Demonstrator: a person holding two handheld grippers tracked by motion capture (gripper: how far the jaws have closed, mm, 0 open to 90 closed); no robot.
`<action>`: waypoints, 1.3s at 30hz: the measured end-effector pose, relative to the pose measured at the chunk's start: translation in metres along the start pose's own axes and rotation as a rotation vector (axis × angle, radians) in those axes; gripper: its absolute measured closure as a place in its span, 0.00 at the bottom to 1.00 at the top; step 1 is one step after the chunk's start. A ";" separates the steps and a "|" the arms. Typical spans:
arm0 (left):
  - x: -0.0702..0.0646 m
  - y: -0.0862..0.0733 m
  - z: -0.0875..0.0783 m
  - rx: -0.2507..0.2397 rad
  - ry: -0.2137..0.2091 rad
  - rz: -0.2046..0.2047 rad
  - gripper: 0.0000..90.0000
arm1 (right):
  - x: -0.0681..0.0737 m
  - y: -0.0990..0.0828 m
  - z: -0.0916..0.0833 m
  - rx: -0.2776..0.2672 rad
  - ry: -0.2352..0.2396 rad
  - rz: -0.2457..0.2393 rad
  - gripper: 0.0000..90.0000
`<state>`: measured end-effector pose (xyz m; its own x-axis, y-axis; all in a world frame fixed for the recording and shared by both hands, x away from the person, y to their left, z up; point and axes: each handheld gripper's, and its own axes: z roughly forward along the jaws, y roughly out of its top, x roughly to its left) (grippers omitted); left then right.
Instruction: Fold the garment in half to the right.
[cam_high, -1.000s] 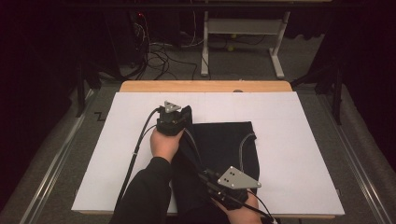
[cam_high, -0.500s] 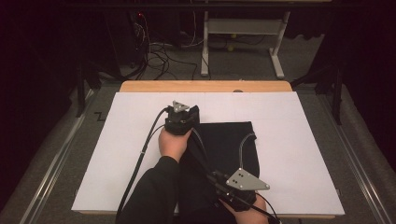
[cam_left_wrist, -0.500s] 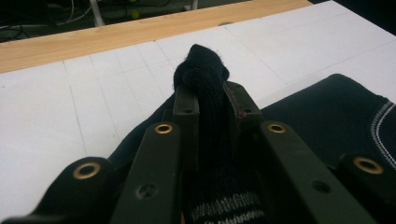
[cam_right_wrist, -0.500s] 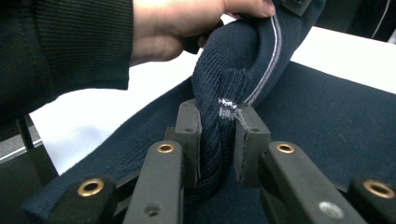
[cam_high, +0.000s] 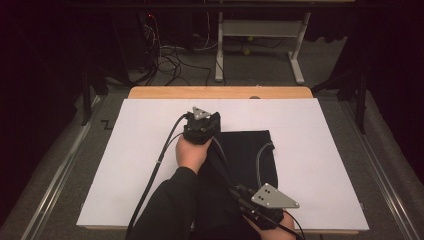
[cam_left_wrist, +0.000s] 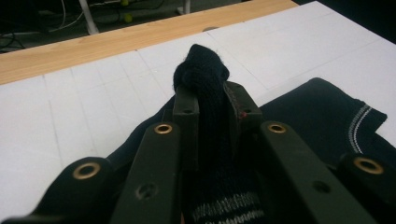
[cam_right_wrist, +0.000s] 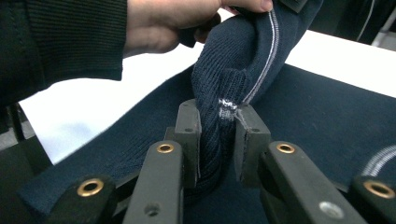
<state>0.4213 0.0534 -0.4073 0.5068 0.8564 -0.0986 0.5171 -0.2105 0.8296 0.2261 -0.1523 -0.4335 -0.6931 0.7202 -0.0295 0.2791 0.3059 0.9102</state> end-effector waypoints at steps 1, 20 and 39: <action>-0.002 0.000 0.002 0.004 -0.001 -0.002 0.81 | -0.001 -0.001 -0.001 0.005 -0.002 0.002 0.84; -0.022 -0.004 0.023 0.020 -0.051 -0.013 0.80 | -0.011 -0.018 -0.015 0.033 -0.034 0.018 0.83; -0.039 -0.008 0.041 0.049 -0.070 0.001 0.80 | -0.020 -0.036 -0.024 0.067 -0.076 0.030 0.83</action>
<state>0.4255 0.0026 -0.4331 0.5535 0.8214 -0.1378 0.5490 -0.2354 0.8020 0.2144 -0.1927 -0.4556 -0.6320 0.7741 -0.0361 0.3444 0.3222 0.8818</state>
